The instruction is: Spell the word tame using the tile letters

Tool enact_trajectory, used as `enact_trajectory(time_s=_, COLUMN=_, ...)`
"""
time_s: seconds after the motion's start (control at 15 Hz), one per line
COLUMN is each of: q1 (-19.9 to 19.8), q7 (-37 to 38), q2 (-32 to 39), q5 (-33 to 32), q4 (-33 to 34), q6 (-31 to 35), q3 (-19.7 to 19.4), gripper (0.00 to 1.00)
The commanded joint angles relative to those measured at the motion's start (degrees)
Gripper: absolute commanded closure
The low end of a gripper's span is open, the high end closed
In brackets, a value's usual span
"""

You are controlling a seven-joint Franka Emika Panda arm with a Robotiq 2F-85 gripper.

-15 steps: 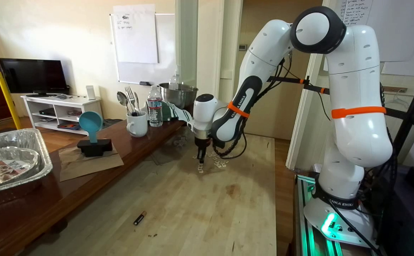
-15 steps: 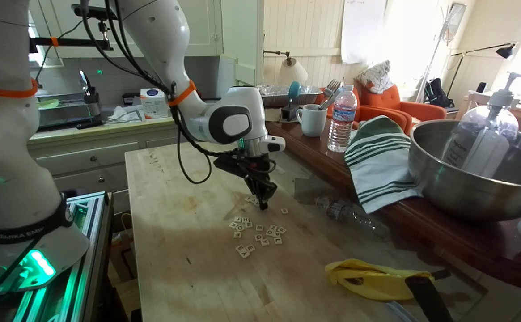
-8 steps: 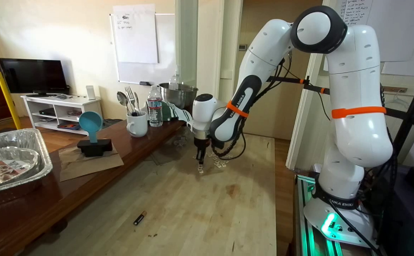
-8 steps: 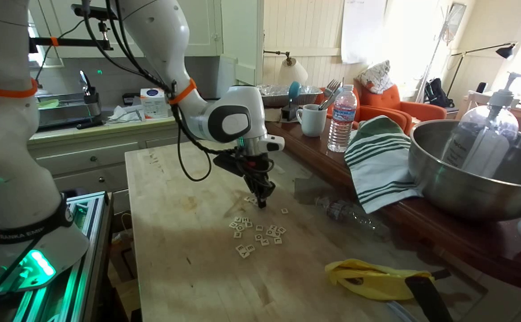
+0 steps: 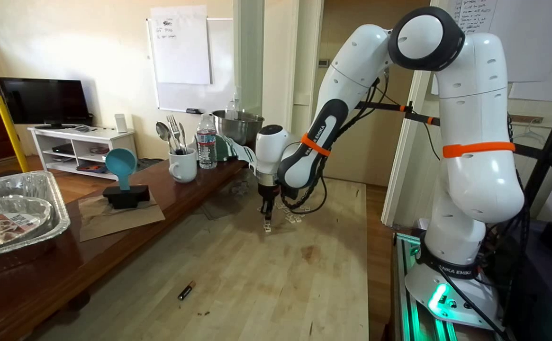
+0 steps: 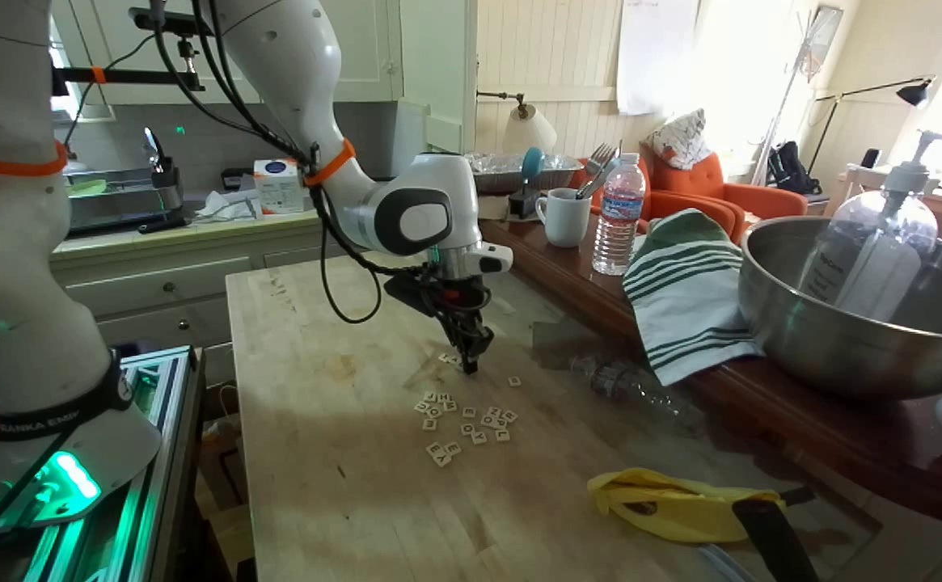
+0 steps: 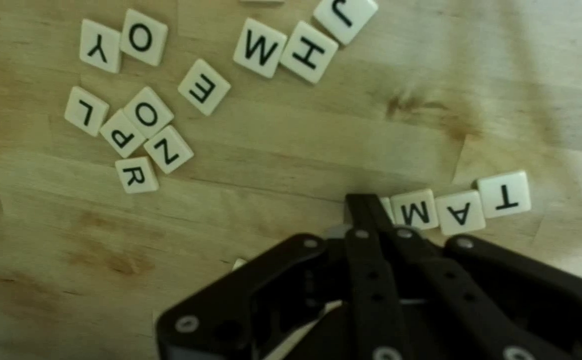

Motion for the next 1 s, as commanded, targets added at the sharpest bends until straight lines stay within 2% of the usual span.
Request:
enact_trajectory(time_s=0.0, q1=0.61, q7=1.48, q2=-2.20, q5=0.98, q4=-1.61, q6=-0.97, q3=-0.07, gripper=1.00)
enact_trajectory(time_s=0.33, q1=0.95, q7=2.53, q2=-5.57, q5=0.25, q4=-2.76, q6=-0.94, q3=0.11, gripper=1.00)
enact_trajectory(time_s=0.4, q1=0.70, q7=1.56, q2=-6.10, q5=0.98, q4=-2.88, q6=-1.14, q3=0.66, gripper=0.88)
enact_trajectory(time_s=0.47, q1=0.25, q7=-0.10, q2=-6.53, q5=2.23, q4=-3.09, q6=-1.40, q3=1.53, gripper=0.72)
enact_trajectory(time_s=0.93, q1=-1.32, q7=-11.06, q2=-8.29, q5=12.67, q4=-4.08, q6=-4.45, q3=6.42, gripper=0.22)
